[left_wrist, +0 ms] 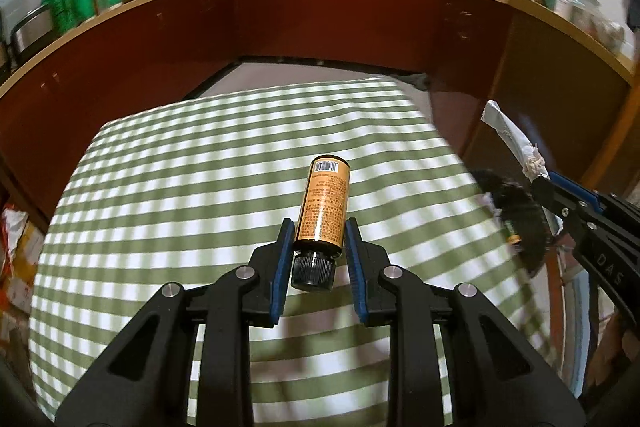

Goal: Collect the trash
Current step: 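Carry the brown bottle and white packet over the black bin and open both tools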

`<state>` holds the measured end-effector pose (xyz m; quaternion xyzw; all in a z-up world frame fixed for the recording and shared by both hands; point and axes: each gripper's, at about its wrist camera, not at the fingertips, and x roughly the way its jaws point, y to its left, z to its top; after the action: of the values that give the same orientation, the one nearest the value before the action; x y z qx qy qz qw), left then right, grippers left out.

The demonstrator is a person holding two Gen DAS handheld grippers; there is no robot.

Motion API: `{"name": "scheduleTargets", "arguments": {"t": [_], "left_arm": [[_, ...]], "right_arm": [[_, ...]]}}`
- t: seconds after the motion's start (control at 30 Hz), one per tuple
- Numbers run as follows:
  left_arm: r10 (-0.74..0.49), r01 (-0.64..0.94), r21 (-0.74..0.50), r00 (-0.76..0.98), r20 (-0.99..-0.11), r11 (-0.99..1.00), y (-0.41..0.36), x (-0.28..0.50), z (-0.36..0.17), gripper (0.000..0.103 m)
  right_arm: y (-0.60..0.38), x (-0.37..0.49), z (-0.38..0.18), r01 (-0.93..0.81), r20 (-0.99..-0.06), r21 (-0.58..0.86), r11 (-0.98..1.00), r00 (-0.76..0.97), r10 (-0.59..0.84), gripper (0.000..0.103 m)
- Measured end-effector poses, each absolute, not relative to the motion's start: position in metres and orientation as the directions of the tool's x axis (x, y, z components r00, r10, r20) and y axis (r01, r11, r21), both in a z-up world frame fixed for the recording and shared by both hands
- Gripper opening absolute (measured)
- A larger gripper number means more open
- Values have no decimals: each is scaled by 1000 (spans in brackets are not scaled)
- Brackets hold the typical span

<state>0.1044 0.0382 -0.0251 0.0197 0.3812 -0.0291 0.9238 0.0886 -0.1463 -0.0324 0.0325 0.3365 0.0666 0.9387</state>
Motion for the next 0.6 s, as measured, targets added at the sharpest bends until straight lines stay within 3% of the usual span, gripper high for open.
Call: {"name": "scheduleTargets", "arguments": {"t": [0.6], "left_arm": [[-161, 240, 19, 706, -690, 971, -97, 133, -37, 25]], "right_arm": [[-240, 86, -47, 116, -627, 76, 990, 778, -43, 17]]}}
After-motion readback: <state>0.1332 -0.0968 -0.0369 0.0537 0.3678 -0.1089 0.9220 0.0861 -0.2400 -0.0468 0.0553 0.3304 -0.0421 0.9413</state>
